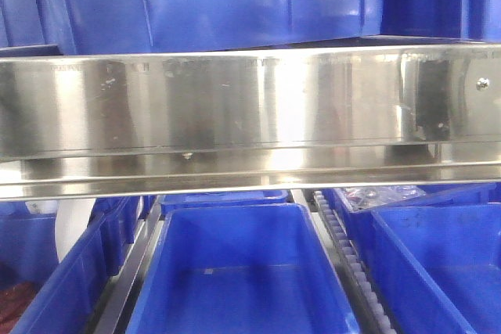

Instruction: Stack silver trays without gaps

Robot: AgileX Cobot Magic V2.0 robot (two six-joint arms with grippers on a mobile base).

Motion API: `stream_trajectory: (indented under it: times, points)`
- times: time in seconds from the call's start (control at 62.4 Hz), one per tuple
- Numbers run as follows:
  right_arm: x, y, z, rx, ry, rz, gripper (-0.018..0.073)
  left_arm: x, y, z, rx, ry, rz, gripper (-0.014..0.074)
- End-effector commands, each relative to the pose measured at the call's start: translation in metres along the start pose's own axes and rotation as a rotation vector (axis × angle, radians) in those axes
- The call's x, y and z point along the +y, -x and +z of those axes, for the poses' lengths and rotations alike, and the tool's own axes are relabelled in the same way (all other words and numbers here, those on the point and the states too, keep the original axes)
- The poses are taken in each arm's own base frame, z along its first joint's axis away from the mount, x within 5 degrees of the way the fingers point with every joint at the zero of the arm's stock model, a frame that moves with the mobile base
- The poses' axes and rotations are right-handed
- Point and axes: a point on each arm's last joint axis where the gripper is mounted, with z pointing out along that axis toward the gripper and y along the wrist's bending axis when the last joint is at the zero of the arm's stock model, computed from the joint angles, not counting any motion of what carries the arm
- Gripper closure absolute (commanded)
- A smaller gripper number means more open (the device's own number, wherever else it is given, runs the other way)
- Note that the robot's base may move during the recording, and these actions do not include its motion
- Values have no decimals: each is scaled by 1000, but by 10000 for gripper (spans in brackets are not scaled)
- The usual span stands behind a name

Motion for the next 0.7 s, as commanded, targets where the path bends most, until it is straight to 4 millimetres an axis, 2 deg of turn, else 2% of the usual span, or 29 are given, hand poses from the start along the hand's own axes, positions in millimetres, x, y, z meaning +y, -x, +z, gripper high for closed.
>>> stream_trajectory:
  times: [0.0,0.208,0.512,0.689]
  points:
    - [5,-9,-27,30,77,-6,501,-12,-6,-33,-8,-120,27,645]
    - [5,-9,-27,34,76,-6,501,-10,-7,-42,-29,-124,27,645]
    - [5,-9,-27,34,76,-6,501,-3,-14,-74,-106,-122,30,645]
    - [5,-9,-27,34,76,-6,501,-2,-16,-81,-122,-126,32,645]
